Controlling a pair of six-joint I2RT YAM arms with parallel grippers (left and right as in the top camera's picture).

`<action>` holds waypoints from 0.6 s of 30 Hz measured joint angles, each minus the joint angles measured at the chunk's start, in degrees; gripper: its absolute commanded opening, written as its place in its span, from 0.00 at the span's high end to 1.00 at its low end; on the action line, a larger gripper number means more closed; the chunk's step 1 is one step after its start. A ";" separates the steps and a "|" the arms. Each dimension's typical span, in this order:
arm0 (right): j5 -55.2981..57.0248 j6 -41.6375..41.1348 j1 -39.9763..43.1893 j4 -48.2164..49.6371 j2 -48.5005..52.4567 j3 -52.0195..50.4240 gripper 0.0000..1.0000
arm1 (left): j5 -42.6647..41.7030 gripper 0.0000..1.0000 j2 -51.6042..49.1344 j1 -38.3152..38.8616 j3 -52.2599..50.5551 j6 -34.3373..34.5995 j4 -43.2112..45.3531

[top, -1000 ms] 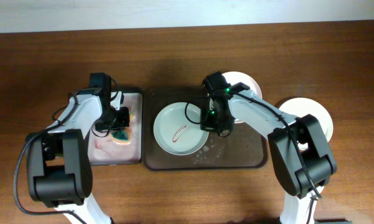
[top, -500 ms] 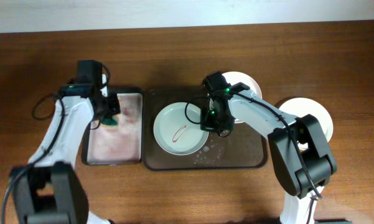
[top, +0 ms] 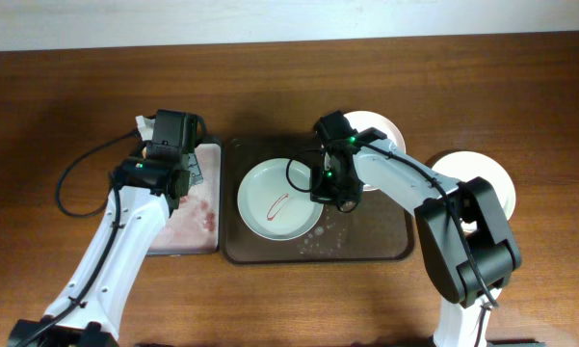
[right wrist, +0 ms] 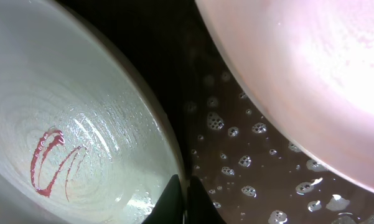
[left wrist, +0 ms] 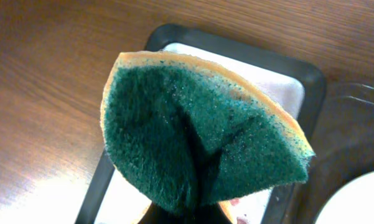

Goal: Clean dirty plates on tray and stack at the side
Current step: 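Pick up the green sponge from the left tray with the left gripper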

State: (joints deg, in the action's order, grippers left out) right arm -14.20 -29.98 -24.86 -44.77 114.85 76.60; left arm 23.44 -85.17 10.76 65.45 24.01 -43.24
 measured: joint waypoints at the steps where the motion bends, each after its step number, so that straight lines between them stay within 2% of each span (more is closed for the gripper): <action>1: 0.00 -0.02 0.00 -0.02 0.00 0.00 0.96 | 0.55 1.00 0.00 0.00 -0.20 0.76 0.02; 18: 0.00 -0.04 0.00 -0.15 0.00 0.00 0.96 | 1.29 1.00 0.00 0.00 -0.83 2.69 0.02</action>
State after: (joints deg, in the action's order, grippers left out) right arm -14.20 -30.02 -24.86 -44.93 114.85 76.60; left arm 24.73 -85.17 10.76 64.62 26.70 -43.22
